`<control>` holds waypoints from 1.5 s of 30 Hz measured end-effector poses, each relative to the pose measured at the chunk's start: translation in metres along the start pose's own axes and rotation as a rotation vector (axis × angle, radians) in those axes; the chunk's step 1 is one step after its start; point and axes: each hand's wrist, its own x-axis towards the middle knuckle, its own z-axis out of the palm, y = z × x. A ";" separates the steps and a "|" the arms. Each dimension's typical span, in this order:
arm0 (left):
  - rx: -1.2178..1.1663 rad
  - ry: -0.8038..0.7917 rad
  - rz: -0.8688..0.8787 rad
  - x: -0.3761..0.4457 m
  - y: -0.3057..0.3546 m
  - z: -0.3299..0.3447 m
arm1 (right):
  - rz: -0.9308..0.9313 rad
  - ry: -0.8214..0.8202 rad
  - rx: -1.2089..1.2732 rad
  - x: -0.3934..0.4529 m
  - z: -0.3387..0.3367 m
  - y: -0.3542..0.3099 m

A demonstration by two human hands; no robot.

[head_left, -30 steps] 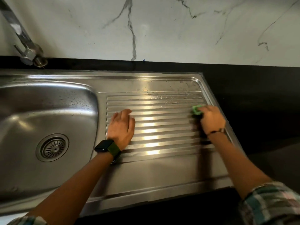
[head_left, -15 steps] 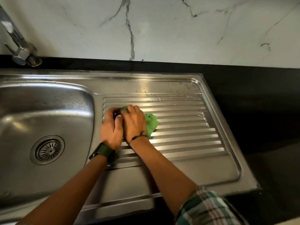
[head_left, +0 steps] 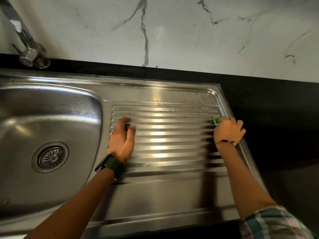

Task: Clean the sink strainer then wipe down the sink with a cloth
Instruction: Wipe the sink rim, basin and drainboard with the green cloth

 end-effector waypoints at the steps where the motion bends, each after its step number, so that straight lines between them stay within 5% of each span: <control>1: 0.001 -0.005 -0.003 0.000 -0.001 0.000 | 0.048 -0.011 0.045 -0.002 -0.001 -0.015; 3: 0.005 -0.021 -0.011 0.000 -0.001 0.001 | -0.010 -0.039 0.141 -0.017 -0.002 -0.054; 8: -0.007 0.038 -0.013 0.001 0.001 0.002 | -0.580 -0.164 0.329 -0.110 -0.006 -0.175; 13: -0.070 0.031 0.010 -0.002 0.006 -0.001 | -0.860 -0.079 0.215 -0.100 -0.007 -0.170; 17: -0.064 0.005 -0.020 -0.005 0.007 -0.005 | -0.743 0.006 0.242 -0.056 -0.005 -0.105; 22: -0.010 -0.003 -0.032 -0.004 0.007 -0.004 | -0.338 -0.031 -0.075 0.011 -0.005 0.015; 24: 0.081 -0.024 -0.029 0.000 0.006 -0.002 | -0.321 -0.046 -0.159 0.020 -0.008 0.031; 32: 0.499 -0.158 0.202 0.028 -0.004 -0.007 | -0.108 -0.009 0.068 0.015 0.000 0.004; 38: 0.466 -0.136 0.211 0.034 -0.005 -0.007 | 0.030 0.035 0.150 0.027 0.004 -0.023; 45: 0.280 -0.119 0.156 0.035 -0.006 -0.008 | -0.156 0.013 0.113 0.011 -0.001 -0.054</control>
